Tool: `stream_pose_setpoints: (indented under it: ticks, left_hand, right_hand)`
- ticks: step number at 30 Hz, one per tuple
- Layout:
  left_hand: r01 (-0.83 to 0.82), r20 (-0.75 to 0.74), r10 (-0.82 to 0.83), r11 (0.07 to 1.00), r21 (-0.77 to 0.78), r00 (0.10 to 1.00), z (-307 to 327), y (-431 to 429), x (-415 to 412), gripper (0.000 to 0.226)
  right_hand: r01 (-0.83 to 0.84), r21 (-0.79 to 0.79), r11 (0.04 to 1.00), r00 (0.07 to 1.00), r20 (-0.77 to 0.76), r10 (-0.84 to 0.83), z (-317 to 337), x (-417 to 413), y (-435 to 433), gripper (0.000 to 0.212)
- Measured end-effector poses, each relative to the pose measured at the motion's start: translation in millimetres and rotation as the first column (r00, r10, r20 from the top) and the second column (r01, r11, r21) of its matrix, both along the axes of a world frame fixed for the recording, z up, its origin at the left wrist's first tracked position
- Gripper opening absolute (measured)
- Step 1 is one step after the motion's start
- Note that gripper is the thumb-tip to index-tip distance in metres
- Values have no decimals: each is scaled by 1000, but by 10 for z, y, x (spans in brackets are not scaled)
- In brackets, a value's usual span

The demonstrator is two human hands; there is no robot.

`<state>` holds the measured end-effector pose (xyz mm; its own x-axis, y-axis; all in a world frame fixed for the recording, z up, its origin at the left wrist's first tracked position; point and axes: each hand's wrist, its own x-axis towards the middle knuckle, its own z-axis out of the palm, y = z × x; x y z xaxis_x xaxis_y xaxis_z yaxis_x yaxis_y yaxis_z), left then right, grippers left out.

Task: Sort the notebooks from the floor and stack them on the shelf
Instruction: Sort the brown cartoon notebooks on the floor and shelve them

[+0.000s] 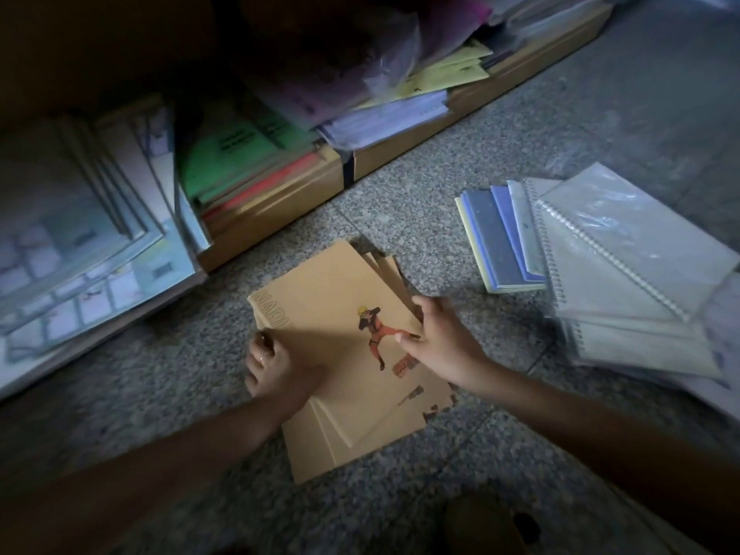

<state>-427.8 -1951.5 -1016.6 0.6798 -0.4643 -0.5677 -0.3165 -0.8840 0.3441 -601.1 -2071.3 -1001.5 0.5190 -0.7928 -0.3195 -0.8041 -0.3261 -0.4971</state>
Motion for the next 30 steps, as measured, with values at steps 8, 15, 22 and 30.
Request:
stream_pose_setpoints:
  ticks: [8, 15, 22, 30]
  left_hand:
    - [-25, -80, 11, 982, -185, 997, 162, -139, -64, 74]
    - [-56, -267, -47, 929, -366, 963, 451, -455, 57, 64]
    - [135, -415, -608, 656, -742, 677, 538, -320, -237, 78]
    - [-124, -357, -487, 447, -886, 797, 1402, -486, 98, 57]
  right_hand:
    - [168, 160, 973, 982, 54, -179, -180, -84, 13, 28]
    - [297, 289, 910, 940, 77, -331, -123, -270, -12, 38]
    - [451, 281, 847, 781, 334, -527, -195, -394, 71, 39]
    - [317, 231, 920, 685, 615, -391, 539, -137, -99, 21]
